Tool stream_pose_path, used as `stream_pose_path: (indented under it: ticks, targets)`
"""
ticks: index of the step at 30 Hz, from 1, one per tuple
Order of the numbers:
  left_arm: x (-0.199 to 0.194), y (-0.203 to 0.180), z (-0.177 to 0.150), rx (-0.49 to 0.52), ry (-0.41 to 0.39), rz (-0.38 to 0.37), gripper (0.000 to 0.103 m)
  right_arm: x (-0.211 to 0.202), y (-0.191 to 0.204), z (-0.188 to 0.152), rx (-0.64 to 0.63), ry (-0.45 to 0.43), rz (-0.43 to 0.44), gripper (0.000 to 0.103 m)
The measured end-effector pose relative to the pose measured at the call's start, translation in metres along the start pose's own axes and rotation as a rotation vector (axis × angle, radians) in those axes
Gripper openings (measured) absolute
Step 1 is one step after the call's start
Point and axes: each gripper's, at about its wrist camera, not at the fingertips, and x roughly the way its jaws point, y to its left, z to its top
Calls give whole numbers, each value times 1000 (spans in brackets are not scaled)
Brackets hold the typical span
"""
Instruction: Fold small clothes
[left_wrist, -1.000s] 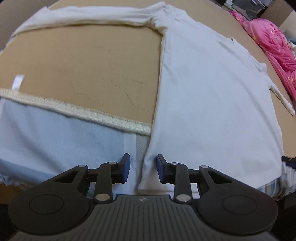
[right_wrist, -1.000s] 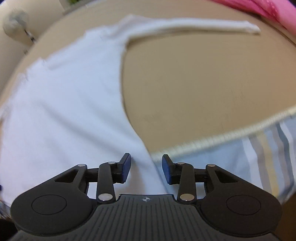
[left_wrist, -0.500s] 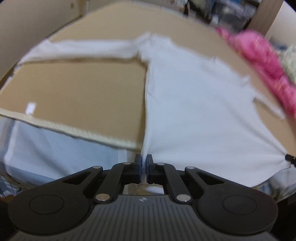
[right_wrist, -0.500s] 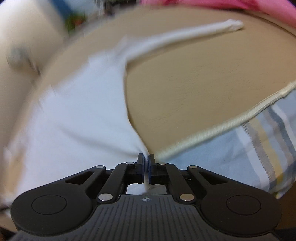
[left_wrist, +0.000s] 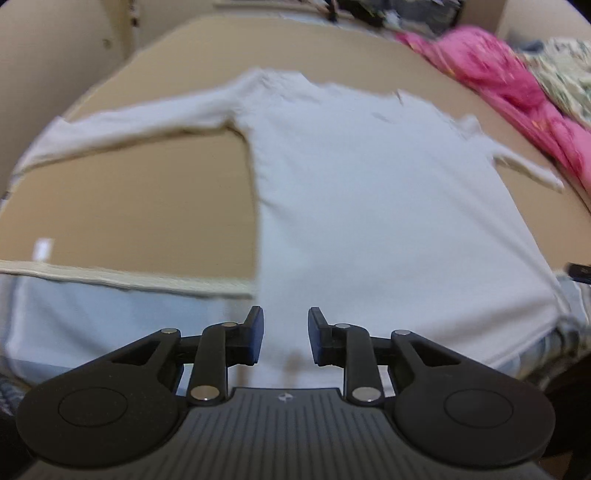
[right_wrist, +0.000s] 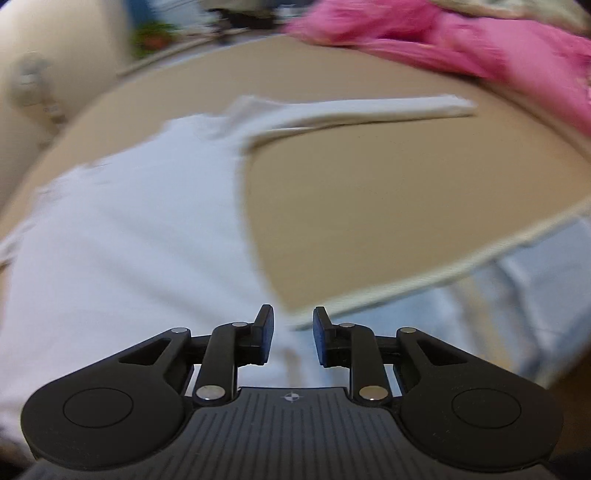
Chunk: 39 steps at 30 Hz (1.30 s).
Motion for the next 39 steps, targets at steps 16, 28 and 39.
stream_pose_path:
  ticks: [16, 28, 39]
  targets:
    - [31, -17, 4, 24, 123, 113, 49, 43, 37, -10, -106, 152, 18, 35]
    - [24, -15, 6, -2, 81, 117, 49, 22, 33, 10, -50, -71, 25, 38]
    - [25, -13, 10, -6, 52, 132, 49, -33, 26, 96, -150, -452, 98, 52]
